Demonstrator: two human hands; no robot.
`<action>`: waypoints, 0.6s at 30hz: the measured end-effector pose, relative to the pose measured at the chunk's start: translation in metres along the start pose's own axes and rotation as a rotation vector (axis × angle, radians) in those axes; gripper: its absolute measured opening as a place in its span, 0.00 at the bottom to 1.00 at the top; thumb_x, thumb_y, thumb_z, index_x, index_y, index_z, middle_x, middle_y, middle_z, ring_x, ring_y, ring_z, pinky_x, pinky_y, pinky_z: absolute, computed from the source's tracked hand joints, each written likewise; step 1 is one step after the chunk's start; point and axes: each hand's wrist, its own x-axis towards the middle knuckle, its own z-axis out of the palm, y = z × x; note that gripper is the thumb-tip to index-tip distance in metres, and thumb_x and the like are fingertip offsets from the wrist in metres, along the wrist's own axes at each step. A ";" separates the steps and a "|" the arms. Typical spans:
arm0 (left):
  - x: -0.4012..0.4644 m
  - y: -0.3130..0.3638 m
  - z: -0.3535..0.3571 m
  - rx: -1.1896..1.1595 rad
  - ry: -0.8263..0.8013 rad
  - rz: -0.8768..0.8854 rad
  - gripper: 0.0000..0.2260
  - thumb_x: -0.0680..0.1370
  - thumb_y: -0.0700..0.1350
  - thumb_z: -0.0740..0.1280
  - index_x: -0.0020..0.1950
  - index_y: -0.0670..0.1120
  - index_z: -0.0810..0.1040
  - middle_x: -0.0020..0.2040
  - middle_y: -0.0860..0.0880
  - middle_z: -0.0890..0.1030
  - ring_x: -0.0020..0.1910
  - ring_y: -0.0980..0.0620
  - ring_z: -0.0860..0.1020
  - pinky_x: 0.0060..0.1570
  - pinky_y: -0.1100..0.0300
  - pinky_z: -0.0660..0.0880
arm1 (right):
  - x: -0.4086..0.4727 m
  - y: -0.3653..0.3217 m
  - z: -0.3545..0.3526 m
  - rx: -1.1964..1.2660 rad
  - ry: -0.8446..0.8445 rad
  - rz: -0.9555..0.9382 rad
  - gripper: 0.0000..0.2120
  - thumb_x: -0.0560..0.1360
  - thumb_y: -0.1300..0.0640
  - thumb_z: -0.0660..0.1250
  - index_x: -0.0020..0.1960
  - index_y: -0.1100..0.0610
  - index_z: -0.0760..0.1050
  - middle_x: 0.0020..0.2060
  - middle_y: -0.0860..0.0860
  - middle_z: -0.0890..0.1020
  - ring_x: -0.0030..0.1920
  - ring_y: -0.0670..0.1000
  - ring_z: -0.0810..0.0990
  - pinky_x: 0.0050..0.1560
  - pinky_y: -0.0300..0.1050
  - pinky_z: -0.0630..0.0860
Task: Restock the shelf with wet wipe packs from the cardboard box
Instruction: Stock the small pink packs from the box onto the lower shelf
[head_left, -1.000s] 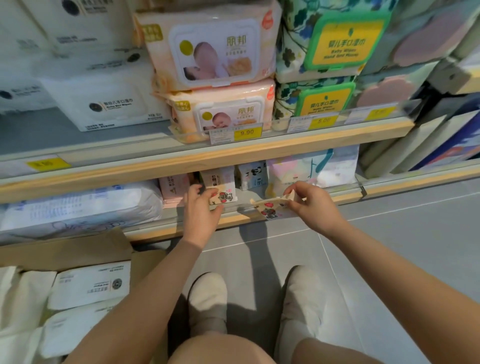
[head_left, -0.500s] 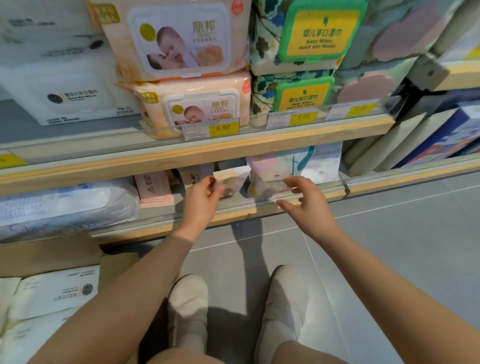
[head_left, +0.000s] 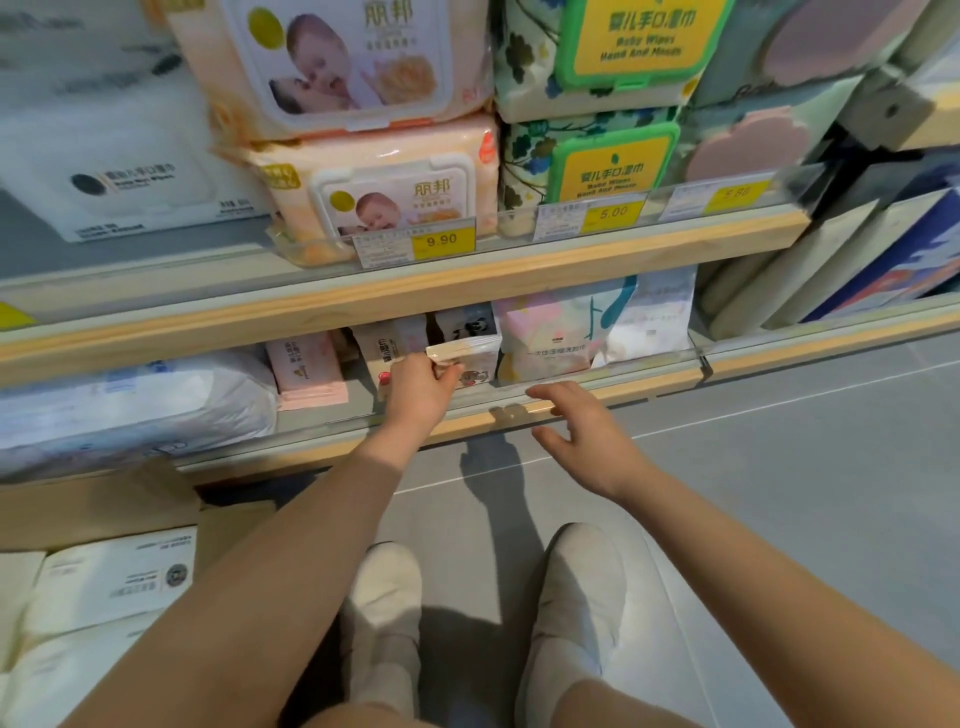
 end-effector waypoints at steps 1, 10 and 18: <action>0.000 0.000 -0.001 -0.003 -0.027 0.015 0.12 0.78 0.48 0.65 0.45 0.42 0.83 0.41 0.46 0.83 0.40 0.51 0.78 0.40 0.60 0.68 | 0.005 -0.004 0.004 -0.044 -0.038 -0.057 0.22 0.77 0.60 0.64 0.70 0.54 0.67 0.66 0.52 0.70 0.65 0.52 0.70 0.65 0.45 0.68; -0.011 -0.018 -0.031 -0.026 -0.010 0.135 0.11 0.75 0.40 0.67 0.57 0.44 0.79 0.47 0.49 0.82 0.44 0.53 0.79 0.47 0.64 0.73 | 0.057 -0.031 0.036 -0.184 -0.124 -0.150 0.32 0.76 0.63 0.61 0.76 0.53 0.53 0.73 0.52 0.60 0.69 0.56 0.66 0.67 0.52 0.69; -0.027 -0.041 -0.037 0.424 0.248 0.258 0.26 0.72 0.45 0.70 0.69 0.49 0.67 0.57 0.38 0.67 0.59 0.37 0.64 0.58 0.40 0.68 | 0.065 -0.046 0.057 -0.146 -0.002 -0.051 0.33 0.74 0.62 0.63 0.75 0.50 0.55 0.68 0.57 0.63 0.67 0.58 0.66 0.62 0.56 0.72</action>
